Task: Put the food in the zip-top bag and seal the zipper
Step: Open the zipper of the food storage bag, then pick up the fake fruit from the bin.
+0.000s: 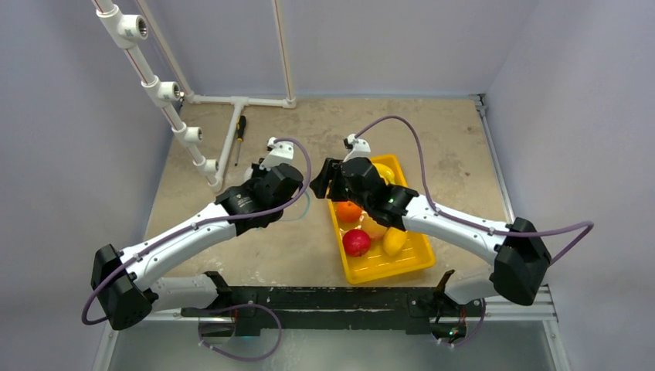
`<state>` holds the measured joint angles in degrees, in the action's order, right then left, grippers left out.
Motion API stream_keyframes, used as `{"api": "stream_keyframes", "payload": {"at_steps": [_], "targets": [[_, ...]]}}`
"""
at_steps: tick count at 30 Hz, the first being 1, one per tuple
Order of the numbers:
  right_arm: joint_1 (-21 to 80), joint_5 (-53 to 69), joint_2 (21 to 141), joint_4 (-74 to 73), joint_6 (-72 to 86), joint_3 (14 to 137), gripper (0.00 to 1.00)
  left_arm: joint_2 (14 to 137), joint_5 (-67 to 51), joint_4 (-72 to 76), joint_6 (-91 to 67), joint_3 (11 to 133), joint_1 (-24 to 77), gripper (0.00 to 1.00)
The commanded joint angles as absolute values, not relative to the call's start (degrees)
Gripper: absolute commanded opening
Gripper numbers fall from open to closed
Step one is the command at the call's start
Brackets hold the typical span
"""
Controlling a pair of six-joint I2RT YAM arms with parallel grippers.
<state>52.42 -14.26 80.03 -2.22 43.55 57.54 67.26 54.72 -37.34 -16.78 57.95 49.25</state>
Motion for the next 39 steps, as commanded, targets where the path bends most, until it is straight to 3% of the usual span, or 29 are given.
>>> {"api": "stream_keyframes", "payload": {"at_steps": [1,6,17,39], "targets": [[52.1,-19.7,75.5,-9.8,45.1,57.0,0.63,65.3,55.5,-32.8,-15.5,56.1,49.2,0.0],[51.3,-22.3,72.8,-16.4,47.8,55.8,0.67,64.6,54.6,-31.0,-15.5,54.3,49.2,0.0],[50.2,-23.5,73.1,-21.1,49.7,52.9,0.95,61.6,52.6,-29.8,-15.6,52.0,49.1,0.0],[46.7,-23.1,89.2,-13.8,46.3,52.1,0.96,58.4,50.5,-29.6,-15.2,51.0,49.2,0.0]]}}
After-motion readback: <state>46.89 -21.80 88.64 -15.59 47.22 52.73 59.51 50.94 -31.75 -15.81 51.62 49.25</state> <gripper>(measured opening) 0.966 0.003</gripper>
